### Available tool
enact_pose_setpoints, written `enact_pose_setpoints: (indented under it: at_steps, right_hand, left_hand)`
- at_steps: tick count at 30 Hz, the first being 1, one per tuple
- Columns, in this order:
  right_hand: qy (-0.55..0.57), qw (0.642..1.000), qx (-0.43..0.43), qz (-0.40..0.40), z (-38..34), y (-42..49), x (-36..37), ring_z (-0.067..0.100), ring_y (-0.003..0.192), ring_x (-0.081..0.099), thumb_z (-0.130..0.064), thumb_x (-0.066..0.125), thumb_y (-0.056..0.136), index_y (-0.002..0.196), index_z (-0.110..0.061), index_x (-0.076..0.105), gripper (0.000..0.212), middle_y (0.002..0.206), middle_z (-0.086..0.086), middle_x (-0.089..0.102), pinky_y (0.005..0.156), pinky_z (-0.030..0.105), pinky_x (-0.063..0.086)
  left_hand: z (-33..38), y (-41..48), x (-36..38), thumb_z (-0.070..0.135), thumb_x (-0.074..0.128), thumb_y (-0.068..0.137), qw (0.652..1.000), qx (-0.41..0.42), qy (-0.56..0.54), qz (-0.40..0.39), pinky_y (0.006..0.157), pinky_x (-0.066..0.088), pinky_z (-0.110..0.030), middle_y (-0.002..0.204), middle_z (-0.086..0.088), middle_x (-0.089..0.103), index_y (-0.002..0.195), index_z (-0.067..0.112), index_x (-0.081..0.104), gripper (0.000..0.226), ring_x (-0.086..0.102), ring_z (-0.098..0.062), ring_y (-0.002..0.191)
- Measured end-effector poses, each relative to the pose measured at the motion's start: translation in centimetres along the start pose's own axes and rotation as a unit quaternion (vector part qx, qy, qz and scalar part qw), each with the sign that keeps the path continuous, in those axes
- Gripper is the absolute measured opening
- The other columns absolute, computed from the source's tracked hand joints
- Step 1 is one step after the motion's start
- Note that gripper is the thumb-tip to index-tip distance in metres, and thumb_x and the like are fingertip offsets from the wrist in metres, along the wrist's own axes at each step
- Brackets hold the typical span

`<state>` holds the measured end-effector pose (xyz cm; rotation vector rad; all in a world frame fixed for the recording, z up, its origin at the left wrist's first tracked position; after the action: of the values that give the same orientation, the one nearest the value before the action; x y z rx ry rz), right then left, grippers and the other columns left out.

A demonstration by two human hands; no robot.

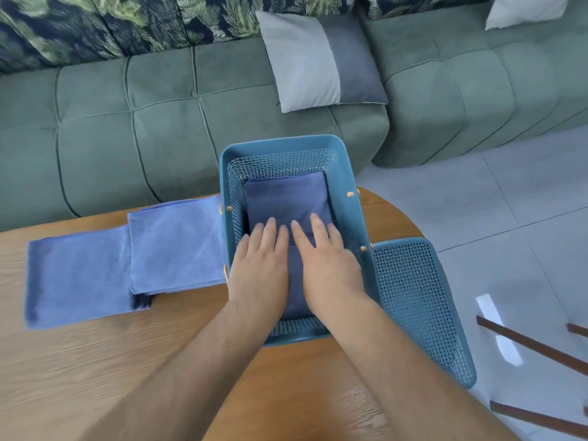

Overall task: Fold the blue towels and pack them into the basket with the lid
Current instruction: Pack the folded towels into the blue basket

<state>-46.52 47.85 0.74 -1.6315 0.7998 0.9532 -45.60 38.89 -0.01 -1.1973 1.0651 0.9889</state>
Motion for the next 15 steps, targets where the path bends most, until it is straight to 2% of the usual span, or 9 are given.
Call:
enact_pose_setpoints:
  at_steps: [2,3,4,6,9,12,15]
  right_hand:
    - [0.026,0.989,-0.048,0.139,-2.1,-0.7,-3.4,0.036,0.131,0.051,-0.006,0.069,0.081,0.150,-0.018,0.045,0.074,0.154,0.017,0.042,0.081,0.044,0.057]
    - [0.057,0.979,-0.061,0.184,-2.9,-1.1,-4.4,0.036,0.120,0.059,-0.005,0.071,0.076,0.141,-0.015,0.056,0.068,0.143,0.017,0.054,0.073,0.043,0.059]
    - [0.085,0.970,-0.076,0.214,-3.8,-1.3,-5.1,0.035,0.117,0.061,-0.004,0.071,0.075,0.137,-0.013,0.060,0.064,0.138,0.016,0.057,0.071,0.044,0.060]
    - [0.142,0.967,-0.098,0.189,-6.5,-0.9,-5.4,0.032,0.129,0.051,0.001,0.068,0.080,0.144,-0.014,0.053,0.067,0.146,0.013,0.049,0.082,0.045,0.059]
    - [0.176,0.970,-0.135,0.104,-11.8,0.1,-4.6,0.023,0.142,0.028,0.005,0.057,0.089,0.156,-0.022,0.033,0.077,0.159,0.005,0.025,0.096,0.042,0.051]
    - [0.126,0.982,-0.140,0.005,-16.6,2.1,-2.0,0.024,0.149,0.015,-0.001,0.053,0.096,0.160,-0.025,0.016,0.078,0.165,0.010,0.004,0.106,0.038,0.044]
    - [0.048,0.995,-0.059,-0.057,-17.9,4.2,1.0,0.039,0.151,0.010,-0.011,0.058,0.096,0.161,-0.021,0.007,0.083,0.164,0.024,-0.009,0.108,0.044,0.042]
  left_hand:
    - [-1.8,-0.9,-3.2,0.025,0.077,0.079,0.994,0.002,-0.034,0.106,0.110,0.042,-0.047,0.149,-0.014,0.049,0.143,0.009,0.051,0.071,0.048,-0.033,0.137]
    - [-3.0,-1.3,-4.2,0.029,0.073,0.082,0.990,-0.002,-0.043,0.132,0.109,0.043,-0.048,0.147,-0.014,0.051,0.141,0.008,0.053,0.066,0.049,-0.034,0.136]
    - [-4.2,-1.7,-5.1,0.033,0.066,0.086,0.988,-0.007,-0.046,0.148,0.109,0.043,-0.049,0.146,-0.014,0.051,0.140,0.008,0.054,0.061,0.050,-0.034,0.135]
    - [-7.0,-2.3,-5.9,0.032,0.069,0.088,0.986,-0.027,-0.049,0.158,0.106,0.044,-0.051,0.145,-0.016,0.053,0.139,0.006,0.054,0.059,0.052,-0.035,0.133]
    - [-12.3,-3.0,-4.5,0.024,0.078,0.083,0.988,-0.086,-0.054,0.112,0.095,0.051,-0.050,0.142,-0.019,0.054,0.137,0.005,0.055,0.062,0.058,-0.038,0.124]
    - [-17.4,-4.1,-1.3,0.034,0.058,0.098,0.978,-0.185,-0.100,0.010,0.104,0.041,-0.048,0.156,-0.017,0.035,0.154,0.016,0.034,0.064,0.044,-0.037,0.135]
    - [-20.0,-5.2,1.8,0.043,0.046,0.102,0.957,-0.239,-0.148,-0.068,0.104,0.039,-0.043,0.158,-0.014,0.024,0.159,0.027,0.016,0.066,0.037,-0.036,0.136]
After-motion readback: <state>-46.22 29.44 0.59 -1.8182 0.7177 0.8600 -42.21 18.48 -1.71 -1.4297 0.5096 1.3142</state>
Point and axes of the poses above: each hand's wrist, its own y-axis towards the middle knuckle, its own x-axis out of the palm, z = x × y, the point moved 9 cm from there along y, towards the middle knuckle
